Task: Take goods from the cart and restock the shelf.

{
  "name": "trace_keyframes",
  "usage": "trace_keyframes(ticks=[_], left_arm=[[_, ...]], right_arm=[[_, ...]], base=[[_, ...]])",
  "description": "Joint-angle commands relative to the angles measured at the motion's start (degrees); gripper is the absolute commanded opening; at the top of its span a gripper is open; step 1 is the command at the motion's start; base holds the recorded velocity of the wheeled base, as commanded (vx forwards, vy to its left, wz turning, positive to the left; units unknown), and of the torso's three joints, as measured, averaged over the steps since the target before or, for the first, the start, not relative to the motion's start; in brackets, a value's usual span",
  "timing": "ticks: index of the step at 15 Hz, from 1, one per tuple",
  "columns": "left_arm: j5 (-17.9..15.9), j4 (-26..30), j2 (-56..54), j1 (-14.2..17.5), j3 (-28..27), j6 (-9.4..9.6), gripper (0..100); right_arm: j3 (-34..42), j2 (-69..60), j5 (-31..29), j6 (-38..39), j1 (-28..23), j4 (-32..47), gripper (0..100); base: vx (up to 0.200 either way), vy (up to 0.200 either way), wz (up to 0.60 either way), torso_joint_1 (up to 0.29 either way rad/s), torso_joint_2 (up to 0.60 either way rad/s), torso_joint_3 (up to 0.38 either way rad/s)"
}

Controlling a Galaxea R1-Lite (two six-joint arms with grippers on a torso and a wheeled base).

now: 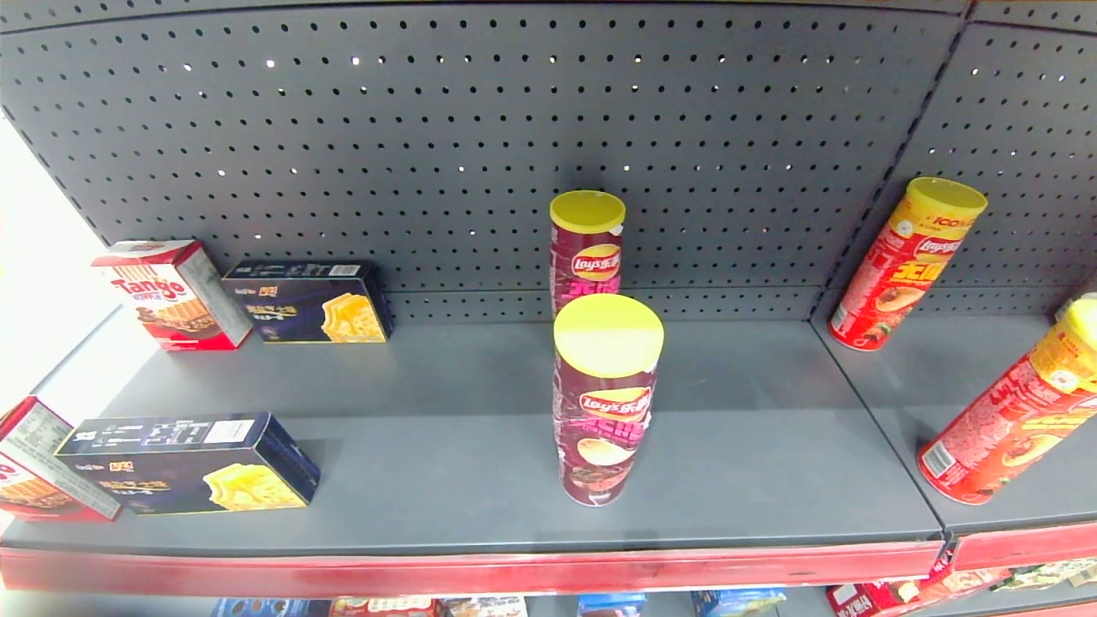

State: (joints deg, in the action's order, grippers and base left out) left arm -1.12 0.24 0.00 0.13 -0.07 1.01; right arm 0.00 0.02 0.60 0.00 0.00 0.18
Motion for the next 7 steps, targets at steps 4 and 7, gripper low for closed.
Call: trace_keyframes(ticks=[4,7], left_arm=[[0.0,0.0,0.0,0.0,0.1,-0.05,100],[0.0,0.0,0.0,0.0,0.1,-0.05,100]], right_arm=[[0.0,0.0,0.0,0.0,0.0,0.0,100],[0.0,0.0,0.0,0.2,0.0,0.0,100]], base=[[0.0,0.0,0.0,0.0,0.0,0.0],[0.0,0.0,0.0,0.0,0.0,0.0]])
